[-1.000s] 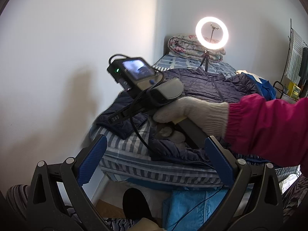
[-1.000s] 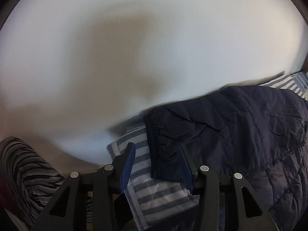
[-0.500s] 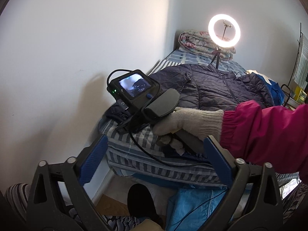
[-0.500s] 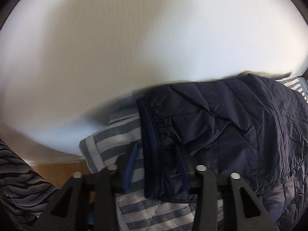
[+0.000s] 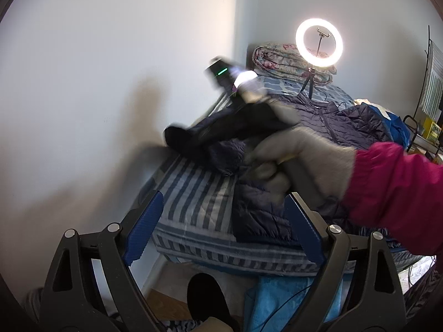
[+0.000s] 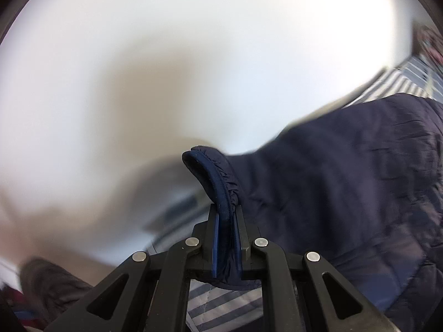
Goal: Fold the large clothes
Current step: 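Lift the sleeve with the right tool and fold it across the jacket body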
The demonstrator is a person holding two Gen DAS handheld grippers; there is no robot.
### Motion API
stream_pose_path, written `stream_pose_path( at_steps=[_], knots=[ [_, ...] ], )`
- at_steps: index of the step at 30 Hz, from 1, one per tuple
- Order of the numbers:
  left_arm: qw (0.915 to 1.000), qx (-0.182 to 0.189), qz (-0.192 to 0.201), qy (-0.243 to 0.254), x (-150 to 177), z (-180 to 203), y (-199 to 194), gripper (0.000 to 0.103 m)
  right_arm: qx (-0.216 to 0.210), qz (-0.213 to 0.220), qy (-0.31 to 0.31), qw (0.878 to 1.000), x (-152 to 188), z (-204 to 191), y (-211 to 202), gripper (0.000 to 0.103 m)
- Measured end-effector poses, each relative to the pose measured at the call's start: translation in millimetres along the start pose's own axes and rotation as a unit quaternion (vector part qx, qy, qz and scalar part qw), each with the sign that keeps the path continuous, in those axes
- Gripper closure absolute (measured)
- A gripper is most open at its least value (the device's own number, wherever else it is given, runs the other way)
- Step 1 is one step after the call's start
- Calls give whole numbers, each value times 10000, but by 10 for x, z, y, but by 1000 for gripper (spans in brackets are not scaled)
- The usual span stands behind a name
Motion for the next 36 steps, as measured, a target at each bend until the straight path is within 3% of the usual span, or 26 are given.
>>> stream_pose_path(
  at_steps=[7, 14, 16, 19, 22, 30, 36],
  knots=[
    [9998, 151, 44, 102, -404, 143, 195, 11, 206, 944, 803, 9921, -533, 779, -849, 96],
    [9978, 428, 104, 493, -1064, 549, 626, 11, 769, 1611, 1362, 9745, -618, 1747, -1710, 96],
    [9982, 446, 24, 406, -1258, 633, 804, 11, 971, 1704, 1514, 9688, -723, 2066, -1880, 96],
    [9991, 423, 82, 7, -1487, 681, 1038, 11, 1295, 1836, 1702, 9595, -610, 2335, -2206, 96],
    [9995, 227, 120, -174, -1500, 674, 1209, 12, 1560, 1948, 1883, 9499, -476, 2644, -2422, 96],
    [9991, 39, -121, 401, -1314, 927, 1466, 12, 2621, 2111, 2452, 9092, 16, 3963, -2901, 96],
    [9979, -27, -245, 596, -1241, 1104, 1644, 12, 3504, 2003, 2504, 8800, 300, 4515, -3277, 96]
  ],
)
Point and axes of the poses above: each gripper's, at about its wrist camera, not at the fingertips, and y roughly the way its jaws point, z to its right, x to its underside, the point moved 9 cm from there along y, roughly the way its jaws point, and after that the axes turned 7 degrees about z, right-handed, at the moved point
